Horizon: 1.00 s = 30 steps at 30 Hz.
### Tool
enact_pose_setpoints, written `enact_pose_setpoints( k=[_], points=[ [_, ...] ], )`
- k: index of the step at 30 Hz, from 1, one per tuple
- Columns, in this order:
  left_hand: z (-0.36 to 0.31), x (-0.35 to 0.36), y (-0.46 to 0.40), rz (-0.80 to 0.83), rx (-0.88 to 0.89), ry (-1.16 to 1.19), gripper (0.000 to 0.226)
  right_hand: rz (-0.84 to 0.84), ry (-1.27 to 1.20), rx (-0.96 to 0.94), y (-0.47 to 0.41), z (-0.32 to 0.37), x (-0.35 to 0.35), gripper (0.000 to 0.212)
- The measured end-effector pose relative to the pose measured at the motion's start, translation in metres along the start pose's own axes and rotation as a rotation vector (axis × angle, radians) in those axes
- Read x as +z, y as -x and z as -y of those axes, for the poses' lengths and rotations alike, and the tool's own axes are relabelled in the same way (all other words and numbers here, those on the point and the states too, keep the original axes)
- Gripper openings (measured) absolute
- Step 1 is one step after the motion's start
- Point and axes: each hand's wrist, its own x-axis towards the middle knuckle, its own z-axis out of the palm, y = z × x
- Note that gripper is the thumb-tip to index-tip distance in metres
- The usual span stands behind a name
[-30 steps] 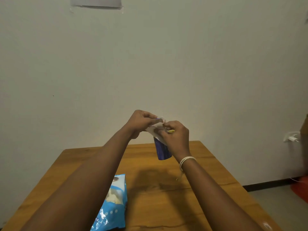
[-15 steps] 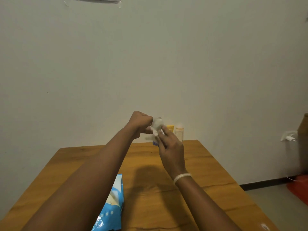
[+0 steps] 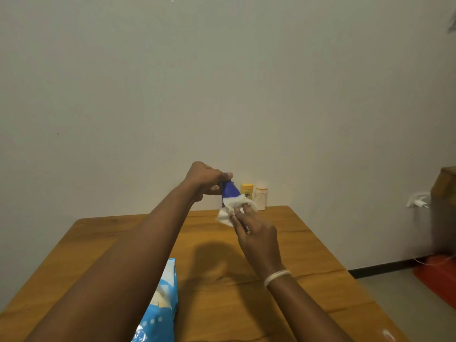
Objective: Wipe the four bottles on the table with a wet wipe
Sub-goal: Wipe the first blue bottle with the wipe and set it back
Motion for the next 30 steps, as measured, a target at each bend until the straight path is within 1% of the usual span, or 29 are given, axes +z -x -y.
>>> enact_pose_setpoints(
  k=[3,6,8,10,12,14,17,19,22,25,27,30],
  points=[
    [0.006,-0.001,-0.004,-0.005,0.004,-0.037,0.037,0.014,-0.044,0.071,0.019,-0.008,0.002,0.026],
    [0.009,0.006,0.000,0.073,0.027,-0.111,0.032,0.011,-0.075,0.154,0.001,0.000,0.004,0.024],
    [0.008,0.012,0.003,0.134,0.053,-0.149,0.028,-0.053,-0.169,0.217,-0.024,0.009,0.003,0.017],
    [0.006,0.013,0.004,0.145,0.073,-0.122,0.024,-0.114,-0.320,0.306,-0.046,0.012,-0.001,0.012],
    [0.002,0.009,0.001,0.131,0.104,-0.092,0.019,-0.076,-0.428,0.363,-0.054,0.006,-0.006,0.014],
    [-0.002,0.003,-0.001,0.103,0.124,-0.060,0.020,-0.008,-0.488,0.422,-0.045,-0.006,-0.011,0.020],
    [-0.006,-0.004,-0.003,0.083,0.126,0.027,0.019,-0.001,-0.598,0.526,-0.016,-0.025,-0.016,0.022],
    [-0.007,-0.004,-0.002,0.100,0.131,0.028,0.018,0.004,-0.609,0.569,-0.007,-0.029,-0.016,0.023],
    [-0.005,0.004,0.002,0.180,0.141,-0.056,0.019,0.010,-0.592,0.594,-0.025,-0.026,-0.015,0.028],
    [-0.006,0.009,0.008,0.262,0.175,-0.164,0.015,0.023,-0.637,0.573,-0.058,-0.014,-0.019,0.031],
    [-0.011,0.004,0.008,0.252,0.204,-0.140,0.016,0.066,-0.694,0.553,-0.071,-0.010,-0.024,0.030],
    [-0.019,-0.009,0.007,0.194,0.242,-0.034,0.019,0.128,-0.775,0.573,-0.058,-0.012,-0.028,0.029]
  ],
)
